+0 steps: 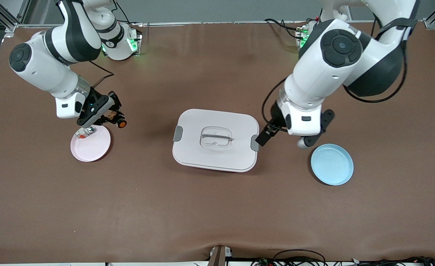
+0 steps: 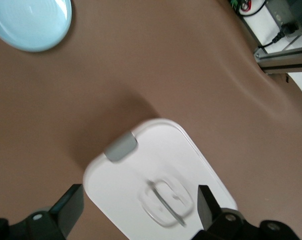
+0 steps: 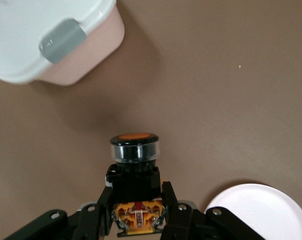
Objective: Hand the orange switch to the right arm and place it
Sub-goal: 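Carry the switch to the pink plate while the left gripper withdraws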
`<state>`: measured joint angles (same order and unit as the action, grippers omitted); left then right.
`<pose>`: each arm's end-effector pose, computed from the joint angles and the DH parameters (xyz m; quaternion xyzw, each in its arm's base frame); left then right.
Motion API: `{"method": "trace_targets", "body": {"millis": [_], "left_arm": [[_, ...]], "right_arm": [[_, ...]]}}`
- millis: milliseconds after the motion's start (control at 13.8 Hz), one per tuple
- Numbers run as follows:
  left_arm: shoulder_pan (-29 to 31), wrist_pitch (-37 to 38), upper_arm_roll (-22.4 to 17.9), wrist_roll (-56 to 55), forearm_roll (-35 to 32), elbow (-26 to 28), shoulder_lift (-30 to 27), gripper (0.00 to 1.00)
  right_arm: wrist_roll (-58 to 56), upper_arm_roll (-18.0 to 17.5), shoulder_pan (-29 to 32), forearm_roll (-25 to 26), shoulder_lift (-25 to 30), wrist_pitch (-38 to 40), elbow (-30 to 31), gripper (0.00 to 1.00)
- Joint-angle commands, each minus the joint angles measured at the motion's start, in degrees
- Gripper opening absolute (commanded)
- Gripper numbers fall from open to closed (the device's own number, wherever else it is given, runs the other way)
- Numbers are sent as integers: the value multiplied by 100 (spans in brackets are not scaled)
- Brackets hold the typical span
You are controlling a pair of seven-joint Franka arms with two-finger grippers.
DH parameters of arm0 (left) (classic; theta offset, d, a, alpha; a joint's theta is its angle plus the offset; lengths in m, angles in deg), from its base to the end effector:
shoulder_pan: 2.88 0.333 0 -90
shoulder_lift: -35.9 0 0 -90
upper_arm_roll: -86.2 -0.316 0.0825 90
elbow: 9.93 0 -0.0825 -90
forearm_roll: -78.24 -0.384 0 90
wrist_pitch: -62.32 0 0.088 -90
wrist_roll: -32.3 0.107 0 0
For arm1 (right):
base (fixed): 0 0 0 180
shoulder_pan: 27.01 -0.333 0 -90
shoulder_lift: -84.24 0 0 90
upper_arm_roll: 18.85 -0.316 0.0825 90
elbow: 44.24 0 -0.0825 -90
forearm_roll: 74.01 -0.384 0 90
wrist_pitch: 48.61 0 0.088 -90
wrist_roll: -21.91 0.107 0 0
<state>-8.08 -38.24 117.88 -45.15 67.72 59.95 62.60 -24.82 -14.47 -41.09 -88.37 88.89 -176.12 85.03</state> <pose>0.6099 -0.3287 0.5497 0.9279 0.3658 0.0143 0.0702 0.5047 0.0938 0.4027 -0.9085 -0.4040 -0.0564 0.0909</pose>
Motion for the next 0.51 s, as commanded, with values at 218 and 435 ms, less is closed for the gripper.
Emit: {"method": "trace_targets", "body": {"millis": [218,435], "left_arm": [[432,414,-4,1152,-749,114,-218,100],[755,431,22,1749,-1022,114,-296,100]], "right_arm": [[-2232,-87,871,725,-579,-237,-8,0],[-2762,-87,1065,1092,-807,-685,36,0]]}}
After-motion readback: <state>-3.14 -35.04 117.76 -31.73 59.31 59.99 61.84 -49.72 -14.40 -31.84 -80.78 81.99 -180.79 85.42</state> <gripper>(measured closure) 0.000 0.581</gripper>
